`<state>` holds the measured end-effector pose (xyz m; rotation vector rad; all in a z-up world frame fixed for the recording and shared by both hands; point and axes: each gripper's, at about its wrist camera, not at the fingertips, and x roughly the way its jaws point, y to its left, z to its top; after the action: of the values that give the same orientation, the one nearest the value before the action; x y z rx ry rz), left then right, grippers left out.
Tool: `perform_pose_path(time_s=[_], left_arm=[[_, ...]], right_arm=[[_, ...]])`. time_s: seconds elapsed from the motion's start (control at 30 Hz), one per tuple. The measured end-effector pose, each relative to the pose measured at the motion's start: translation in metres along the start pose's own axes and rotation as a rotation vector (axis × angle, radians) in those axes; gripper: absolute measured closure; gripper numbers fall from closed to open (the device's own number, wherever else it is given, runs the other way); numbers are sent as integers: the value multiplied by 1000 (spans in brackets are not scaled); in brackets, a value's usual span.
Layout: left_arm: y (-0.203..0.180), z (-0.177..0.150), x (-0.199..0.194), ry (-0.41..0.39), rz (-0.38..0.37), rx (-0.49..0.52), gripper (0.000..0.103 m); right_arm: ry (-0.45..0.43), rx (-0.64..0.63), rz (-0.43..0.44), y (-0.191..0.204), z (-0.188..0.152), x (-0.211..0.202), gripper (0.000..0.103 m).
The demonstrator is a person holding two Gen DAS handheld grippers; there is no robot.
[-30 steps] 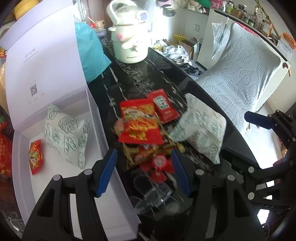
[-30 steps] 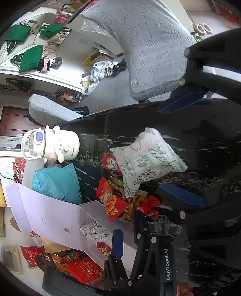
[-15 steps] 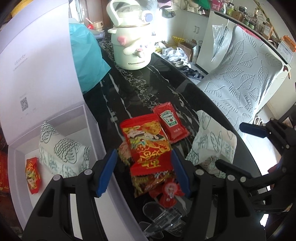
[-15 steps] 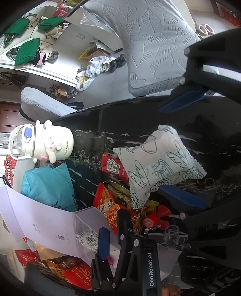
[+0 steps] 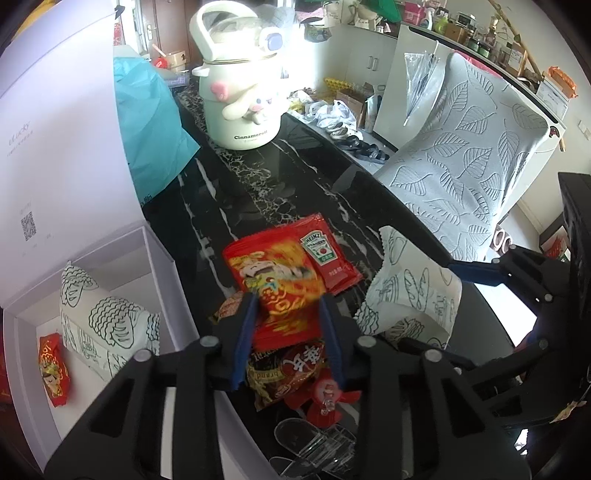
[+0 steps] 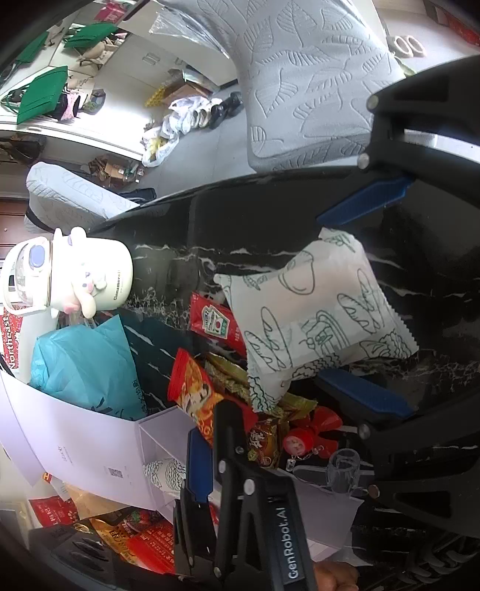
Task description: Organize objects
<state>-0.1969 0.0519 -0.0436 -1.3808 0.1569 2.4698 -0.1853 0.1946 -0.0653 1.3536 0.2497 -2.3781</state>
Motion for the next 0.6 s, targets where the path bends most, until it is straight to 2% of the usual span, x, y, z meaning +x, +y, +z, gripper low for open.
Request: perform_pose_path(time_s=[0.07,0.17,0.3,0.37,0.6], left_arm=[[1,0,2,5,-6,-6,87],[3,-1,5,12,-13,-22,94],[3,-1,4,11,-18,-18,96],[1,-1,3,12,-21,-12,97],[0,-4,1,25,-17,-18,99]], right_arm=[[-4,3,1,0,-1,1,23],[-17,1,-2,1,-3,0,26],[-35,7,4,0,-4,-4,36],[-44,6,12,1,-4,-6,46],[-66,15,12,3,-8,-12,53]])
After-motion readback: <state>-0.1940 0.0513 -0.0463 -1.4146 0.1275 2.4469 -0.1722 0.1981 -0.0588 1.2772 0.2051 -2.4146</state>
